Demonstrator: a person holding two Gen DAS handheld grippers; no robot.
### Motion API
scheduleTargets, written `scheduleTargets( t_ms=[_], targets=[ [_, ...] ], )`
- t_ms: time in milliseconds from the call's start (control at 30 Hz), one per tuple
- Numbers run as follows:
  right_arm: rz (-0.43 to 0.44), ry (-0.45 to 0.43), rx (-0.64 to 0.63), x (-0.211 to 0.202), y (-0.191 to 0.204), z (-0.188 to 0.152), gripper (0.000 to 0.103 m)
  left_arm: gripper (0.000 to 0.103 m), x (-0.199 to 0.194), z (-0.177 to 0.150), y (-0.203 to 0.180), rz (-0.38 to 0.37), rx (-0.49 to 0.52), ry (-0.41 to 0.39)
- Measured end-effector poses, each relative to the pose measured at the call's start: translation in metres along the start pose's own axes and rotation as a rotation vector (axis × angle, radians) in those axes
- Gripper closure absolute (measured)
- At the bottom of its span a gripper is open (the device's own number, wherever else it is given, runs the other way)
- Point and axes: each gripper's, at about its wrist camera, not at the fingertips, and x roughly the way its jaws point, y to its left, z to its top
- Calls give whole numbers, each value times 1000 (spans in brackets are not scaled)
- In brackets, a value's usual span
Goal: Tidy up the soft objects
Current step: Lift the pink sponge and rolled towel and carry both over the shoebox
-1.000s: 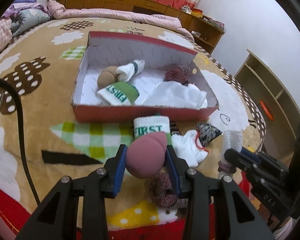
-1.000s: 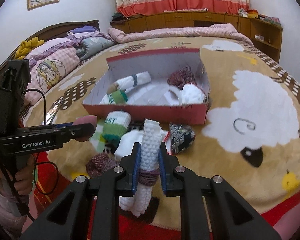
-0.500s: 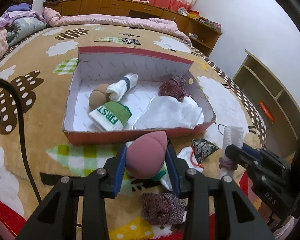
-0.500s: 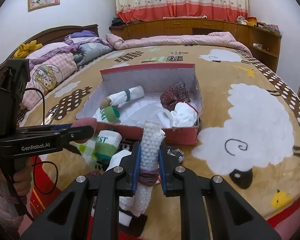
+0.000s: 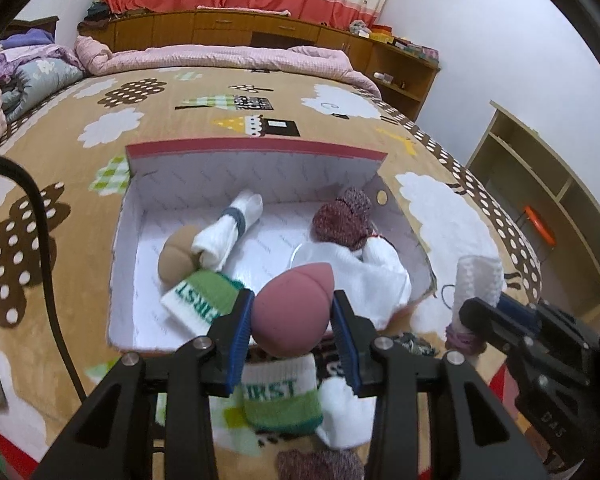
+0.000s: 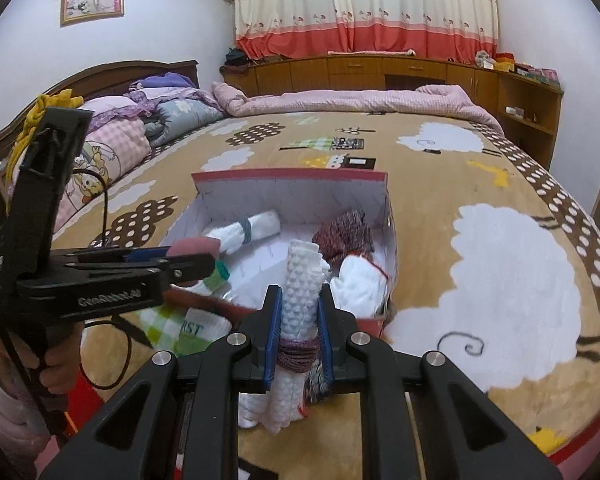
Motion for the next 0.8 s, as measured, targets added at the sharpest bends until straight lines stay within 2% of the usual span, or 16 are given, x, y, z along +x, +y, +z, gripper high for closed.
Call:
scheduleTargets(
  t_ms=[467,800],
  targets=[
    [-42,-28,-27,26,-15,37,85,62,48,18,-8,40,35,38],
    [-84,2,-71,71,-25,49,85,62,75,17,-3,61,27,64]
  ],
)
